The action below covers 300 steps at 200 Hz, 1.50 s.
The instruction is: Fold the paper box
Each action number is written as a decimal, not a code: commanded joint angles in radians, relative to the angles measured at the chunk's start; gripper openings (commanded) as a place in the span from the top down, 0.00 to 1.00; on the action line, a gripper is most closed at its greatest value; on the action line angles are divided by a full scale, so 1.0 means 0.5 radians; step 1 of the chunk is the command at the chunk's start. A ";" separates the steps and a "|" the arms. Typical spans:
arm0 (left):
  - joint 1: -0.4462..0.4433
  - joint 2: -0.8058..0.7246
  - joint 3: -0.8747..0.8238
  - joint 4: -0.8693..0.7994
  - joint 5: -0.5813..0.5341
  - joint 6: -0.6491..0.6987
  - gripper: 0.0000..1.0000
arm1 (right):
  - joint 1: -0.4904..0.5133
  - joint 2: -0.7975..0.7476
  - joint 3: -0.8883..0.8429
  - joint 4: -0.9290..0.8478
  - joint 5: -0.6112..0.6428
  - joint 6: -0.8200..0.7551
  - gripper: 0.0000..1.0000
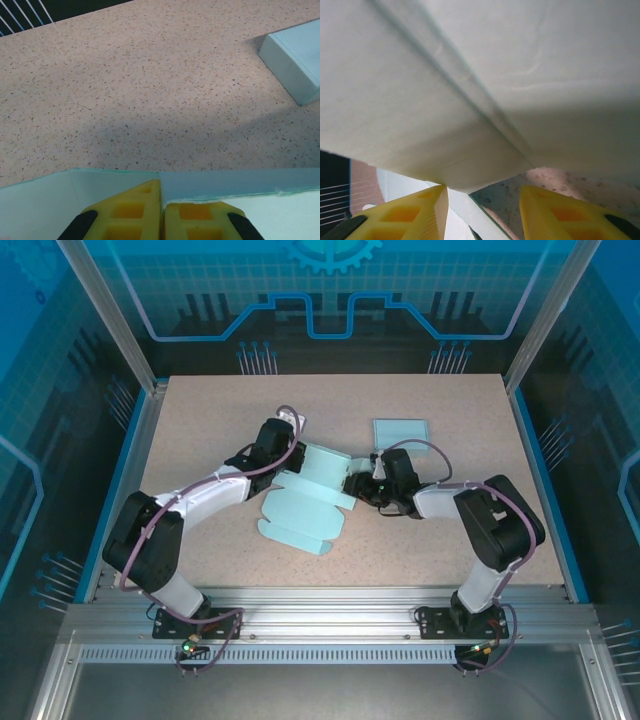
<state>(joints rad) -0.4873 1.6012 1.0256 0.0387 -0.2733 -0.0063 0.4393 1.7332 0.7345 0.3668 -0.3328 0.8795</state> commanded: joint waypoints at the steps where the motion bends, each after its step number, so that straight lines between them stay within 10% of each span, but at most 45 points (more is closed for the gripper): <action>1: -0.019 0.027 0.066 0.082 -0.064 -0.102 0.90 | 0.033 -0.005 0.048 0.096 -0.079 0.078 0.59; 64: -0.032 0.059 0.059 0.138 -0.146 -0.176 0.90 | 0.029 -0.214 0.044 -0.029 -0.077 0.092 0.62; 137: -0.037 0.002 0.002 0.256 -0.040 -0.114 0.90 | -0.084 -1.079 -0.032 -1.042 0.633 -0.461 0.49; 195: -0.040 0.020 0.035 0.171 -0.137 -0.320 0.91 | -0.228 -1.026 -0.452 -0.316 0.411 -0.510 0.17; 300: -0.041 0.066 0.069 0.146 -0.132 -0.518 0.90 | -0.162 -0.270 -0.241 0.365 0.229 -0.402 0.23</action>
<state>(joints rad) -0.5007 1.6253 1.0264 0.1097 -0.3260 -0.2348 0.3450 1.5490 0.5777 0.4446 -0.1947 0.6514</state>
